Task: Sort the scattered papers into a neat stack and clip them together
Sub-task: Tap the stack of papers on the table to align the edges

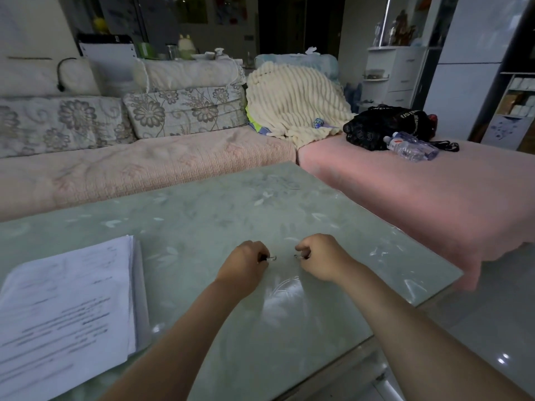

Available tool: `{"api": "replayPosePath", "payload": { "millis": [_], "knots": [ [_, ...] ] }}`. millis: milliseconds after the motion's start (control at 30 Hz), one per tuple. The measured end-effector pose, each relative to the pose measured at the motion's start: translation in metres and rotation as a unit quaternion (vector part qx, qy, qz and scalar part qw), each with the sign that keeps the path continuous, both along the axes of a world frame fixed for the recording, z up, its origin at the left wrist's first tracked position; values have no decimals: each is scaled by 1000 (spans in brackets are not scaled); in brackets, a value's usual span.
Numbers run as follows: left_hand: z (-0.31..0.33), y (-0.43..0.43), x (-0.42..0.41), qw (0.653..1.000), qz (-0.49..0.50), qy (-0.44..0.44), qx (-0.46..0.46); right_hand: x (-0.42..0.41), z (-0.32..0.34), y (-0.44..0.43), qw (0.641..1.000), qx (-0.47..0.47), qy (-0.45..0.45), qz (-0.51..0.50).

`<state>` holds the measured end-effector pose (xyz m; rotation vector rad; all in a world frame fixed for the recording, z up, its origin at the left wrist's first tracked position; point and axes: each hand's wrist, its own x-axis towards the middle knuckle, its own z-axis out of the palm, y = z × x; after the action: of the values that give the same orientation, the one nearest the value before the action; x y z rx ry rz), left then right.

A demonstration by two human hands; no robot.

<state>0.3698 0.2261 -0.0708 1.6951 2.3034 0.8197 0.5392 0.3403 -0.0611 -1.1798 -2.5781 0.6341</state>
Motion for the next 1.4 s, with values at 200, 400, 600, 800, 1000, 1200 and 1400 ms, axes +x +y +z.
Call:
{"api": "replayPosePath", "payload": {
  "millis": [200, 400, 600, 800, 1000, 1200, 1400],
  "knots": [
    [22, -66, -46, 994, 49, 6, 95, -68, 23, -49, 992, -64, 86, 59],
    [50, -158, -116, 975, 182, 32, 119, -169, 34, -133, 972, -87, 129, 176],
    [50, -242, -169, 965, 240, -84, 70, -240, 21, -202, 962, -100, 49, 251],
    [50, -289, -189, 951, 255, -164, 68, -269, 28, -233, 953, -177, 114, 218],
    [59, -296, -196, 946, 240, -193, 100, -274, 44, -252, 879, -380, 195, 211],
    [71, -293, -199, 942, 217, -230, 113, -274, 56, -247, 849, -433, 217, 213],
    [72, -298, -205, 942, 211, -239, 105, -277, 56, -251, 874, -375, 207, 230]
  ]
}}
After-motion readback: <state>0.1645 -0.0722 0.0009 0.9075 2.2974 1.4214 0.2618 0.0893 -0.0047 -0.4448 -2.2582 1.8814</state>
